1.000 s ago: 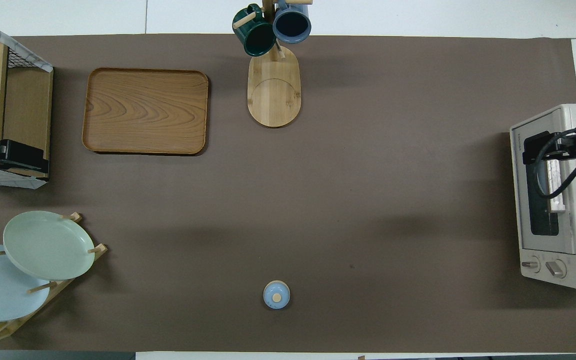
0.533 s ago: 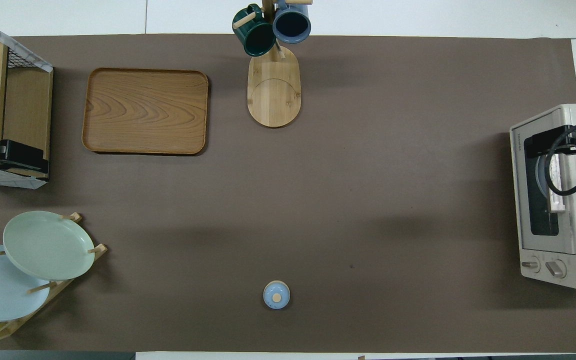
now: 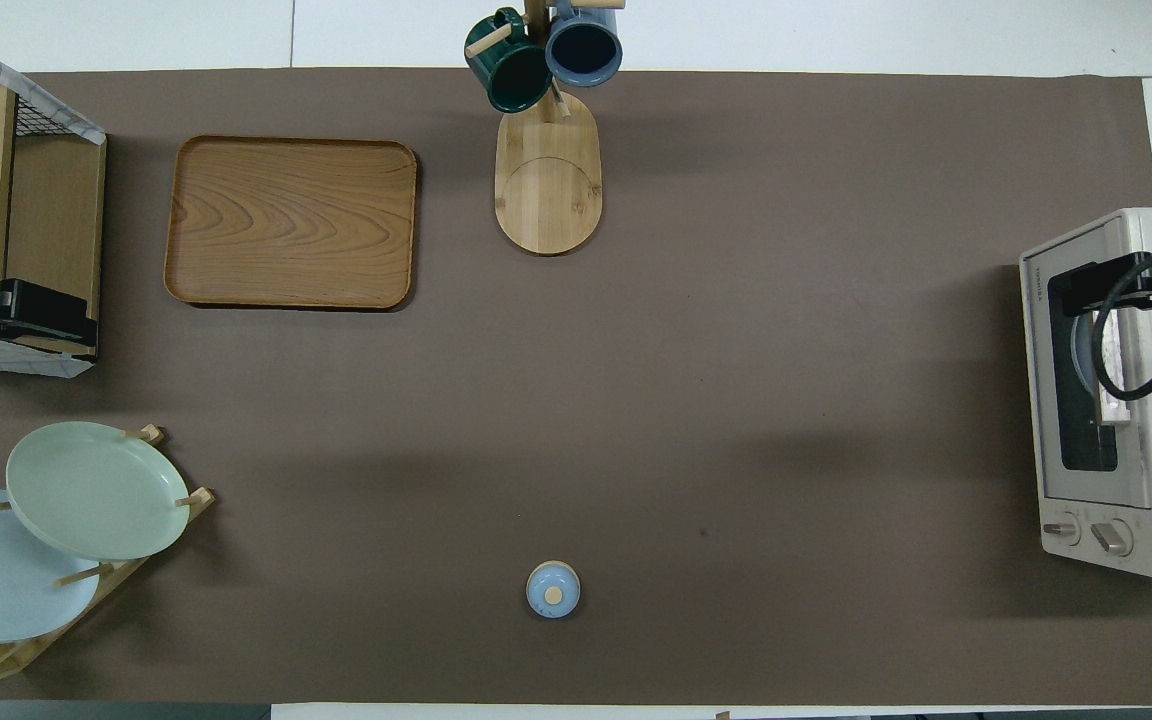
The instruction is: Put eggplant into oven
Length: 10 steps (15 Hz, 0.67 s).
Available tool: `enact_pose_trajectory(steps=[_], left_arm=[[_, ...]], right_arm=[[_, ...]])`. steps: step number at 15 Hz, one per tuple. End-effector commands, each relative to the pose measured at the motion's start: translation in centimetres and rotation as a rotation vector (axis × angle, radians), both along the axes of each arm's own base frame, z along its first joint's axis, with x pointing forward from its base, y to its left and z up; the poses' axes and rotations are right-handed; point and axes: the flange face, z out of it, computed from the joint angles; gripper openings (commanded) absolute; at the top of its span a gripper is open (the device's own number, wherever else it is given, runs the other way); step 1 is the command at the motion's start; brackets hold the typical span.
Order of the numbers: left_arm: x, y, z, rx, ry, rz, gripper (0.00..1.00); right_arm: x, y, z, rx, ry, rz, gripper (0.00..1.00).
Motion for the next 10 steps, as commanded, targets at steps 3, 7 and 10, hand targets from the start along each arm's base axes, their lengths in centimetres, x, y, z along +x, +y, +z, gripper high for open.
enact_pose_trajectory(steps=[3,7,10], left_arm=[[-0.23,0.34,0.64,0.012,-0.001,-0.004,1.00],[-0.23,0.34,0.64,0.012,-0.001,-0.004,1.00],[-0.23,0.34,0.64,0.012,-0.001,-0.004,1.00]], right_arm=[[-0.51,0.01,0.94,-0.011,0.005,0.023,1.00],[-1.03,0.02,0.82,-0.009,0.022,0.024,1.00],[-1.03,0.02,0.82,-0.009,0.022,0.024,1.00]])
